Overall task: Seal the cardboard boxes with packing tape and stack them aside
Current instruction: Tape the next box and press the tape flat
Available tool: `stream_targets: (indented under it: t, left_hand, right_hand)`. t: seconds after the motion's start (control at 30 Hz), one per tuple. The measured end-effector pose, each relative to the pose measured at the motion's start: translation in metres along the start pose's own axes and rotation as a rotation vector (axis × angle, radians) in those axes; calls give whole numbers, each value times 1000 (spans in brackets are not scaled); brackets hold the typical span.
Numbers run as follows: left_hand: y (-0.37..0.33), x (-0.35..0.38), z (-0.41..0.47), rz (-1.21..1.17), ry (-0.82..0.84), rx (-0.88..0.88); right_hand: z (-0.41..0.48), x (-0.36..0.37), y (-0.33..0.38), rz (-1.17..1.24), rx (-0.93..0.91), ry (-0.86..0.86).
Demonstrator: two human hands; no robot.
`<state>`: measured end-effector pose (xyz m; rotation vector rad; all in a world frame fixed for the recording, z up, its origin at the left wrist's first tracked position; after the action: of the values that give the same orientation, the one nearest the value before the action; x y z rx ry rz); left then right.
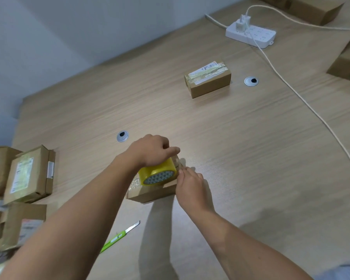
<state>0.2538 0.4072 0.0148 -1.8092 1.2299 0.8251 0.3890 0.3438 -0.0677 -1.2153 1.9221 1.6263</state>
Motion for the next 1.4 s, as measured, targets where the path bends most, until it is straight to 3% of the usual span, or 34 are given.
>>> stream_targets:
  t: [0.23,0.37,0.47,0.53,0.6,0.8,0.93,1.13,1.4]
  left_hand:
    - [58,22,-52,-744,20,52]
    - [67,33,-58,-956,-77,61]
    - [66,33,-55,-1010,-139,67]
    - [66,34,-52,-1018,-154,61]
    - [67,36,-50,-999,-154,66]
    - [71,33,-44,-970,-140,92]
    - [72,29,-42,-923,-124,116]
    - [70,16,-42,-669,-157,150]
    - [93,1,-56,-376,-139,38]
  right_hand:
    - [10,6,-4,-50,-28,33]
    - [22,10,9,359,-123,52]
    - [33,24,6,544,60,92]
    - [37,31,3,625,194,86]
    - [42,37,1,653,193,82]
    - [52,32,12,608,-60,168]
    - [62,40,12,627,-48,199]
    - [65,39,12,615,-119,74]
    - [64,35,13,480,-154,73]
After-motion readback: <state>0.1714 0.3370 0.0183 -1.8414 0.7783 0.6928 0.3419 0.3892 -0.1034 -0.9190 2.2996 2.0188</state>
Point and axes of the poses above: each hand's wrist, its own z-axis towards the middle knuckle, its own x-axis out of the palm, y = z × x, the point moved 6 cm from there along z, towards the middle knuckle, and after that the axes turned 3 degrees about -z, right-handed, at the moved point
